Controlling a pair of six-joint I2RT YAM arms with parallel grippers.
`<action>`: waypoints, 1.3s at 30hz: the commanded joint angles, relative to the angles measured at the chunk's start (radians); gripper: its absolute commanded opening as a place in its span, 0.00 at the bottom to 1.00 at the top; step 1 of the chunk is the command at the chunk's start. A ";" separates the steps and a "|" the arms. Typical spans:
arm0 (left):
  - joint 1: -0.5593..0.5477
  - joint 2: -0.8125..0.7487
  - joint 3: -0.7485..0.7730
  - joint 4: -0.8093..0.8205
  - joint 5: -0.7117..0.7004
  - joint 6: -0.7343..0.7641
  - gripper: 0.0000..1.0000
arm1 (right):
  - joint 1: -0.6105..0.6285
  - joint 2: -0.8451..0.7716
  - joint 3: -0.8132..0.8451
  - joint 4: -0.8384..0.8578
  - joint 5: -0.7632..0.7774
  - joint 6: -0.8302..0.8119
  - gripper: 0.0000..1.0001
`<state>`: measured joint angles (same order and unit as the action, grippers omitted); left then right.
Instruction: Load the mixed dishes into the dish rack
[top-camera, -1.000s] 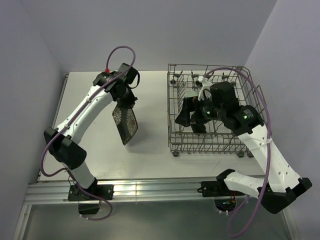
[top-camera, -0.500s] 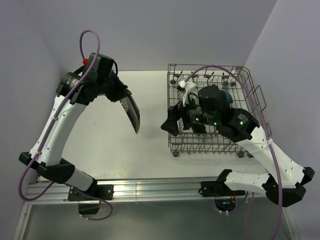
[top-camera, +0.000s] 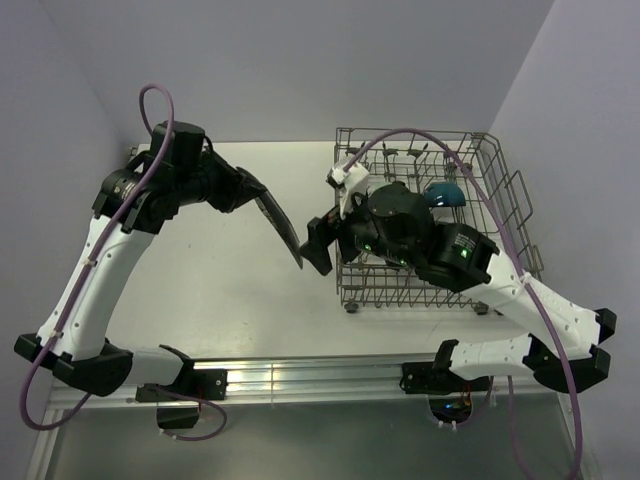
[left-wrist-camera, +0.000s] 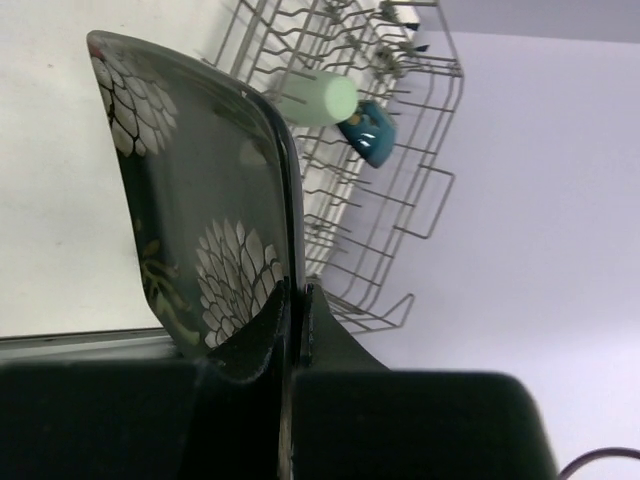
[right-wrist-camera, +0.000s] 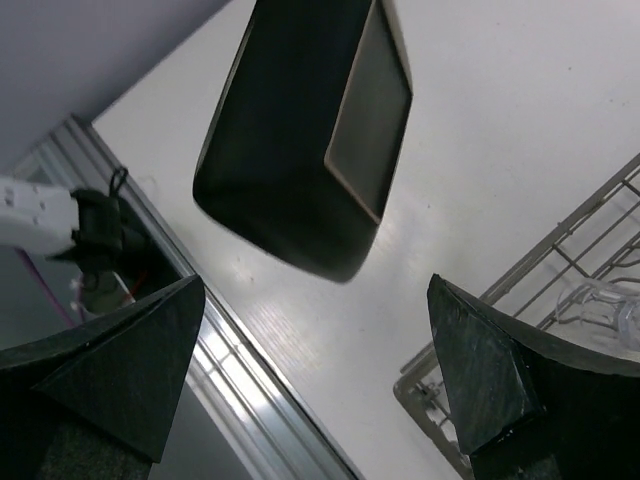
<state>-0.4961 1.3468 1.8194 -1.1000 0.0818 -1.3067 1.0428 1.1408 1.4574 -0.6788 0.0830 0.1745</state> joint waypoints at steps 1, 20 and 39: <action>0.025 -0.098 -0.025 0.276 0.094 -0.086 0.00 | 0.002 0.062 0.188 -0.097 0.098 0.153 1.00; 0.208 -0.209 -0.242 0.756 0.236 -0.095 0.00 | -0.351 -0.157 -0.219 0.496 -0.427 1.515 0.88; 0.241 -0.213 -0.184 1.031 0.225 -0.318 0.00 | -0.204 -0.116 -0.374 0.907 0.077 1.849 0.97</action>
<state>-0.2646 1.1694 1.5471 -0.3313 0.2733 -1.5387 0.8173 1.0222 1.0718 0.1390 0.0887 1.9583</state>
